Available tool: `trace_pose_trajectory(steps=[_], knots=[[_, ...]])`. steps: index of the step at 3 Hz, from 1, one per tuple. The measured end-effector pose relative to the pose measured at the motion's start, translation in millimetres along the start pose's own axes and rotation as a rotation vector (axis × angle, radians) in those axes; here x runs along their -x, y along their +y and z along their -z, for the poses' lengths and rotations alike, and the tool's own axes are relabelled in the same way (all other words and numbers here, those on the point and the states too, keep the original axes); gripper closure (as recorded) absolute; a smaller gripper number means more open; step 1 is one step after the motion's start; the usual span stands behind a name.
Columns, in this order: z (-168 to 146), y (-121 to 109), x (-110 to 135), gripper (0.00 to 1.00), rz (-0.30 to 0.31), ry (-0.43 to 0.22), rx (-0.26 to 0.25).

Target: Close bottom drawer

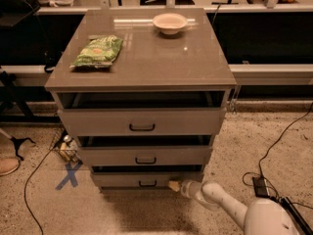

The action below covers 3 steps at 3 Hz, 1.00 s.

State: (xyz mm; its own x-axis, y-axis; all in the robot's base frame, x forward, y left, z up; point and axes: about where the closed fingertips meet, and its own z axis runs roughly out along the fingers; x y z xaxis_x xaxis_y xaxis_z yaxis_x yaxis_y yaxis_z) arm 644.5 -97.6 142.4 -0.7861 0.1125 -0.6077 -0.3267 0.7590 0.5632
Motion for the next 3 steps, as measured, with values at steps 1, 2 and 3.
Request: trace_pose_trajectory(steps=[1,2,3], knots=[[0.0,0.0,-0.1,1.00,0.000,0.000,0.000],[16.3,-2.6,-8.0,1.00,-0.026,-0.018,-0.035],[76.9,-21.1,-13.1,1.00,-0.085,-0.100,-0.157]])
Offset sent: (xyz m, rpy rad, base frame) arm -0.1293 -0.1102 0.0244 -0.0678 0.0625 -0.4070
